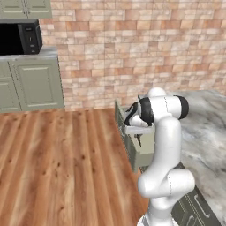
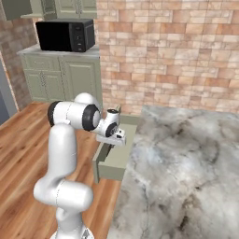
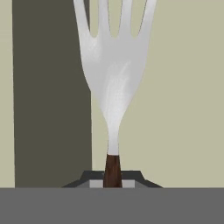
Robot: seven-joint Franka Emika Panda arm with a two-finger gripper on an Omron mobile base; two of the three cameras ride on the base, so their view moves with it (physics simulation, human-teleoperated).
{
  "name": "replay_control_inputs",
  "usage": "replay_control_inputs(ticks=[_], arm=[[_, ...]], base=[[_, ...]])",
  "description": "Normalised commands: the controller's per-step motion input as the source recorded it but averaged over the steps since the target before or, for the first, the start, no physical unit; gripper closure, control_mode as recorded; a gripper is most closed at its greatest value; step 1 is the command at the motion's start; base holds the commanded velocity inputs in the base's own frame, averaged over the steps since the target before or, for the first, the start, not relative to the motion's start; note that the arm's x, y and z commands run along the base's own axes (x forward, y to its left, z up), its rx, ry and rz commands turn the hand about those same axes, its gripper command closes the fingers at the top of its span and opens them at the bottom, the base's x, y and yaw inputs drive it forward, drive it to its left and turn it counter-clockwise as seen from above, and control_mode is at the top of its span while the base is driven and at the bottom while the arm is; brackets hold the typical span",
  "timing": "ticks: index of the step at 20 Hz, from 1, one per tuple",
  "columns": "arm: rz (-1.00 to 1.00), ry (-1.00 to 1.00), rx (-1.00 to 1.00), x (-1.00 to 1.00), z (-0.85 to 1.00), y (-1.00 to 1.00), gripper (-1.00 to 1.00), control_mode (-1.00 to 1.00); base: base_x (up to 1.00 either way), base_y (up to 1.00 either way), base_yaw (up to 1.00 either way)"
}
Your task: Organize the utensils by type. Pick up the wooden spoons from the counter and place them in the open cabinet. Then pick up the metallic utensils from the counter and place them in the open drawer.
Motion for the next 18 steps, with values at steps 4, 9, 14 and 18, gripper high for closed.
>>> replay_control_inputs(ticks=[4,9,14,18], arm=[[0.0,0.0,0.0,0.0,-0.29,0.33,1.0,-1.0],[-0.05,0.0,0.0,0.0,-0.1,0.61,1.0,-1.0],[-0.08,0.0,0.0,0.0,-0.07,0.57,1.0,-1.0],[-0.12,0.0,0.0,0.0,0.0,0.6,1.0,-1.0]], base=[[0.0,0.0,0.0],[0.0,0.0,0.0],[0.0,0.0,0.0],[0.0,0.0,0.0]])
